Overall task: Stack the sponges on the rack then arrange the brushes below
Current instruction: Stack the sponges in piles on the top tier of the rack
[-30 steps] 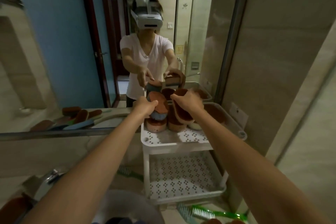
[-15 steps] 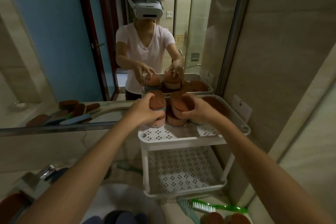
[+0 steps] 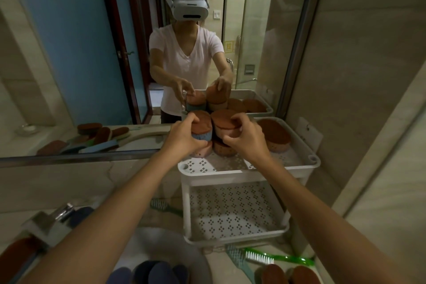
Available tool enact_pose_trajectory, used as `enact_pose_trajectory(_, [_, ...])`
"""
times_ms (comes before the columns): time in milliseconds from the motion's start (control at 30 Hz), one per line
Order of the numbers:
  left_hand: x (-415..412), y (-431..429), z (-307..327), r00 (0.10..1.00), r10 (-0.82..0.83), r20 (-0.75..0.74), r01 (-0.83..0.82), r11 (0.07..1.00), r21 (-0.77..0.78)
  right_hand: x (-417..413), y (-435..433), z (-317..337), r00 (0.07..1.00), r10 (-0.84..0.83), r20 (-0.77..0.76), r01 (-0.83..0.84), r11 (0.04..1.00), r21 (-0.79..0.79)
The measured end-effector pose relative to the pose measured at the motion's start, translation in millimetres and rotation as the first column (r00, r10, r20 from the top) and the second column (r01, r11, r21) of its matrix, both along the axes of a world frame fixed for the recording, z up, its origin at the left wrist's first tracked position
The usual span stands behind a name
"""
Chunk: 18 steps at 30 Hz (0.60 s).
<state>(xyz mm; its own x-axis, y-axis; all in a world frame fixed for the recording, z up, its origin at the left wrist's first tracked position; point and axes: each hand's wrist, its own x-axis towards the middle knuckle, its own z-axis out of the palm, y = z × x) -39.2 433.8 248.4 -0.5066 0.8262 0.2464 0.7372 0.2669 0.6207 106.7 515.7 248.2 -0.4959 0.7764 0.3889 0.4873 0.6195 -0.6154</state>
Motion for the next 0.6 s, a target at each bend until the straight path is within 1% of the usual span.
enact_pose_trajectory(100, [2,-4,2,1.0,0.013,0.005,-0.013,0.999,0.037,1,-2,0,0.998,-0.009,-0.058,0.008,1.0,-0.008])
enact_pose_trajectory(167, [4,-6,3,0.999,0.034,0.014,-0.035,0.998,0.06,-1,-3,1,0.998,0.007,-0.055,-0.008,1.0,-0.014])
enact_pose_trajectory(300, [5,-8,3,0.998,0.054,0.024,-0.056,0.995,0.081,-2,-4,-1,0.999,0.01,0.041,-0.007,0.998,-0.056])
enact_pose_trajectory(400, [7,-10,3,0.998,0.062,0.021,-0.064,0.993,0.097,-1,-5,-1,0.996,-0.013,0.087,0.016,0.999,-0.03])
enact_pose_trajectory(600, [10,-15,3,0.997,0.071,0.0,-0.07,0.985,0.155,0,-7,2,0.984,-0.003,0.176,0.006,1.0,-0.017])
